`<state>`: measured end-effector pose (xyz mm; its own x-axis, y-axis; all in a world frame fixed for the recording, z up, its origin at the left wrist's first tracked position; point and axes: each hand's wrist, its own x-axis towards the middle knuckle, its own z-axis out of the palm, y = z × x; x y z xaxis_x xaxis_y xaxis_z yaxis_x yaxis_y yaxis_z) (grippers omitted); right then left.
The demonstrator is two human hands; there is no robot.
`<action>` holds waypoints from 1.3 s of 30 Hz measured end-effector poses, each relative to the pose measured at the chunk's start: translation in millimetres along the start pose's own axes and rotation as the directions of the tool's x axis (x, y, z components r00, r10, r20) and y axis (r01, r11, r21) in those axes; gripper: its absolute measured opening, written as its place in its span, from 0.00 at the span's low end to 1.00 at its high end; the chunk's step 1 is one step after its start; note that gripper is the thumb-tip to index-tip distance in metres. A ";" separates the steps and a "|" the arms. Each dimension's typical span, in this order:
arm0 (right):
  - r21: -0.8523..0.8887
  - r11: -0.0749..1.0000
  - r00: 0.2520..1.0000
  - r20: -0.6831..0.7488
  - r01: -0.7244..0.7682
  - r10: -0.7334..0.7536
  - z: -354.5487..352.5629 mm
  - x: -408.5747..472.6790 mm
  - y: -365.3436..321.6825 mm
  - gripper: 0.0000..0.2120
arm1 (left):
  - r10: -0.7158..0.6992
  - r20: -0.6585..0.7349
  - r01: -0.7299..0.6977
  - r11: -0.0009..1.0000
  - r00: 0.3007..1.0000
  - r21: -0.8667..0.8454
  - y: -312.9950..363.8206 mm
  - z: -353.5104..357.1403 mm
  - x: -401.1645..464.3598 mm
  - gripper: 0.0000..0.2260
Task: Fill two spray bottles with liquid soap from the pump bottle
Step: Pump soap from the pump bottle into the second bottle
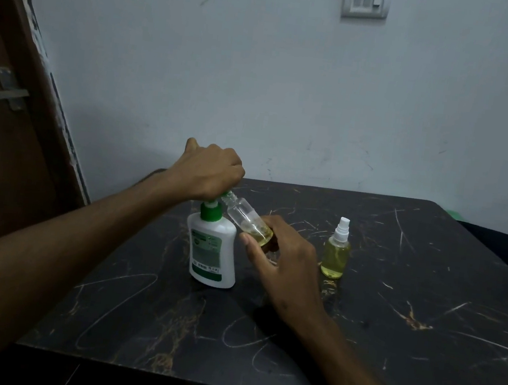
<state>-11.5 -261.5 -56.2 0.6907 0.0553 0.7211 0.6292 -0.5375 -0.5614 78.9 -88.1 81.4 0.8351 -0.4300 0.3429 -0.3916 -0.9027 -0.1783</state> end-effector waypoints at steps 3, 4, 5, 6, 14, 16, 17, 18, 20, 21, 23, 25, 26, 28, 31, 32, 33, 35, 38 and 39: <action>0.000 1.000 1.000 -0.006 -0.005 0.005 -0.8 -0.3 0.4 0.11 | 0.015 -0.019 -0.015 0.999 1.000 0.030 -4.9 -5.3 1.2 0.27; -0.003 1.000 1.000 -0.006 -0.005 0.005 -0.7 -0.4 0.5 0.11 | 0.018 -0.023 -0.017 0.999 1.000 0.036 -5.6 -5.5 1.4 0.25; -0.007 1.000 1.000 -0.007 -0.005 0.005 -0.4 -0.3 0.2 0.10 | 0.017 -0.022 -0.016 0.999 1.000 0.038 -5.2 -4.5 1.2 0.23; -0.011 1.000 1.000 -0.008 -0.004 0.004 0.2 -0.1 0.1 0.11 | 0.011 -0.015 -0.010 0.999 1.000 0.036 -4.0 -2.4 0.7 0.20; -0.009 1.000 1.000 -0.012 -0.002 0.002 -1.3 -0.2 -0.5 0.11 | 0.017 -0.029 -0.016 0.999 0.999 0.032 -7.9 -4.2 2.9 0.23; -0.009 1.000 1.000 -0.012 -0.003 0.003 -1.4 0.2 -0.1 0.12 | 0.025 -0.012 -0.025 0.999 1.000 0.025 -5.0 -1.6 2.6 0.23; -0.008 1.000 1.000 -0.011 -0.002 0.002 -1.3 0.5 0.0 0.12 | 0.027 0.005 -0.027 1.000 1.000 0.003 -3.1 0.3 1.8 0.26; -0.009 1.000 1.000 -0.010 0.000 0.000 -0.8 0.6 0.3 0.12 | 0.024 0.018 -0.023 1.000 1.000 -0.017 -1.5 1.2 0.6 0.27; -0.013 1.000 1.000 -0.005 0.003 -0.003 -0.2 0.2 0.4 0.13 | 0.022 0.018 -0.022 1.000 1.000 0.007 -1.4 -0.4 -0.1 0.26; -0.014 1.000 1.000 -0.005 0.002 -0.002 -0.1 0.0 0.5 0.13 | 0.027 0.015 -0.028 0.999 1.000 0.034 -2.2 -2.1 0.3 0.24; -0.010 1.000 1.000 -0.009 -0.002 0.002 -0.4 0.0 0.5 0.13 | 0.033 -0.007 -0.033 0.999 0.999 0.040 -4.6 -6.8 1.1 0.25; -0.007 1.000 1.000 -0.015 -0.003 0.003 -1.1 0.1 0.3 0.13 | 0.023 -0.024 -0.023 1.000 0.999 0.019 -5.4 -8.4 2.2 0.26; -0.008 1.000 1.000 -0.016 0.000 0.000 -1.4 0.2 0.2 0.13 | 0.024 -0.020 -0.023 1.000 1.000 0.017 -3.7 -6.8 2.0 0.25; -0.011 1.000 1.000 -0.020 0.006 -0.006 -1.3 0.7 -0.1 0.12 | 0.014 0.016 -0.014 1.000 1.000 -0.002 -0.1 -2.4 0.6 0.26; -0.016 1.000 1.000 -0.017 0.006 -0.006 -0.8 0.2 -0.6 0.11 | -0.003 0.036 0.003 1.000 0.999 -0.002 -0.7 -3.1 -1.6 0.26; -0.014 1.000 1.000 -0.016 0.004 -0.005 -0.9 0.0 -0.5 0.11 | -0.005 0.031 0.005 1.000 1.000 0.000 -1.0 -5.3 -2.1 0.25; -0.010 1.000 1.000 -0.015 0.003 -0.003 -1.0 0.0 -0.5 0.11 | -0.010 0.023 0.010 1.000 1.000 -0.007 -1.4 -8.1 -1.9 0.24; -0.005 1.000 1.000 -0.018 0.004 -0.004 -1.2 -0.1 0.2 0.12 | -0.011 0.009 0.011 1.000 1.000 -0.013 -2.2 -10.8 -1.0 0.24; -0.005 1.000 1.000 -0.022 0.007 -0.007 -1.2 0.7 0.6 0.12 | 0.003 0.030 -0.004 1.000 1.000 0.029 0.1 -6.7 -1.7 0.21; -0.007 1.000 1.000 -0.021 0.009 -0.009 -0.8 0.9 0.4 0.12 | 0.005 0.038 -0.006 0.999 0.999 0.036 0.3 -4.8 -2.0 0.20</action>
<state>-10.9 -262.3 -55.4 0.6775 0.0425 0.7343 0.6328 -0.5425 -0.5525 75.3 -87.5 85.1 0.8474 -0.4337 0.3063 -0.3829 -0.8988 -0.2133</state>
